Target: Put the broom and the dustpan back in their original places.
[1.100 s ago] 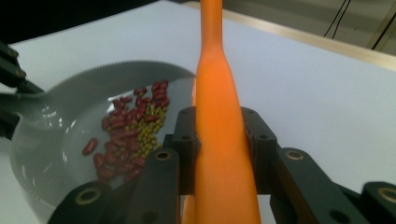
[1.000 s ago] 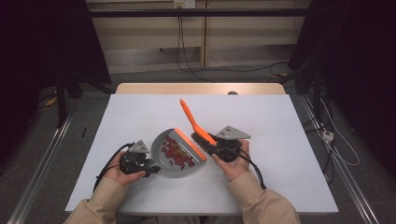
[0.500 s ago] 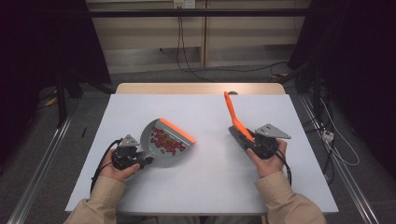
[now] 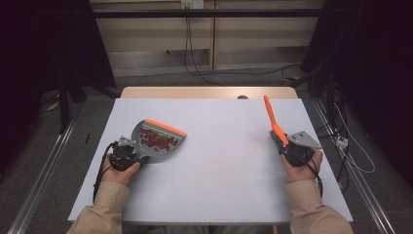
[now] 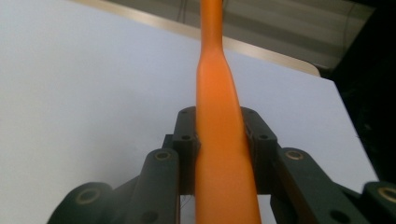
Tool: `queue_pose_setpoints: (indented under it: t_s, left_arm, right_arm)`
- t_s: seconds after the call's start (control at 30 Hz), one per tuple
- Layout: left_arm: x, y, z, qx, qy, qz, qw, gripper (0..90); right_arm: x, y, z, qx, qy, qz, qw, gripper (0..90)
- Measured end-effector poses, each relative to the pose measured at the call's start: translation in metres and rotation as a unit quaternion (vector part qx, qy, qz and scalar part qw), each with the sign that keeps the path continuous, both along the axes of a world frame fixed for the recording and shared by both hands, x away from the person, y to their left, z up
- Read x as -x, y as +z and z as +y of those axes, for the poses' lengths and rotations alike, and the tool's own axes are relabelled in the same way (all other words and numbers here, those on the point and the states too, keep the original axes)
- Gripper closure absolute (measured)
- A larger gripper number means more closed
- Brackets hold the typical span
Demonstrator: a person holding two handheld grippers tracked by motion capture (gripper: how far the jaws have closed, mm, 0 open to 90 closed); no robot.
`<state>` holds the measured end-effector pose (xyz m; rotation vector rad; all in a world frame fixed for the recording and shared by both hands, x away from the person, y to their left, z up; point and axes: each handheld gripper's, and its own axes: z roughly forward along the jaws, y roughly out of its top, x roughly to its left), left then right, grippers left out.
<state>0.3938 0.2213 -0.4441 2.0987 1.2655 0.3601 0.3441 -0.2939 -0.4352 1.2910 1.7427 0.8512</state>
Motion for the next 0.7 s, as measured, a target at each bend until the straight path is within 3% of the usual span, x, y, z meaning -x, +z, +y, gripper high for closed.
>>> queue_pose_setpoints:
  t_s: [0.07,0.13,0.23,0.3,0.33,0.4,0.47,0.53,0.6,0.7]
  left_arm:
    - [0.003,0.002,-0.001,0.007,-0.003,-0.003,1.0000,61.4]
    - [0.009,0.004,-0.005,0.016,-0.011,-0.003,0.9998,52.7]
    - [0.019,0.004,-0.013,0.038,-0.041,0.003,0.9985,43.8]
    - [0.025,0.004,-0.018,0.045,-0.048,0.005,0.9978,34.6]
    - [0.027,0.005,-0.019,0.055,-0.047,0.003,0.9974,27.8]
    - [0.033,0.008,-0.018,0.066,-0.051,-0.013,0.9965,18.0]
    - [0.038,0.012,-0.013,0.094,-0.060,-0.048,0.9926,14.8]
    - [0.040,0.014,-0.009,0.104,-0.071,-0.077,0.9891,11.2]
    - [0.040,0.015,-0.006,0.120,-0.076,-0.089,0.9858,7.8]
    - [0.039,0.015,-0.006,0.128,-0.088,-0.106,0.9821,7.8]
  right_arm:
    - [0.002,-0.006,0.006,0.016,0.008,0.014,0.9997,70.7]
    - [0.005,-0.008,0.014,0.003,0.030,0.012,0.9995,67.9]
    - [0.009,-0.005,0.026,-0.050,0.071,0.012,0.9962,59.0]
    - [0.013,-0.004,0.031,-0.089,0.085,0.003,0.9924,52.4]
    - [0.015,-0.004,0.032,-0.098,0.086,0.001,0.9915,48.1]
    - [0.017,-0.003,0.031,-0.129,0.095,0.004,0.9871,42.6]
    - [0.020,-0.004,0.027,-0.142,0.098,0.000,0.9850,39.7]
    - [0.024,-0.005,0.023,-0.155,0.102,-0.002,0.9826,35.5]
    - [0.029,-0.005,0.018,-0.169,0.104,-0.006,0.9800,32.9]
    - [0.035,-0.005,0.012,-0.175,0.102,-0.011,0.9793,29.8]
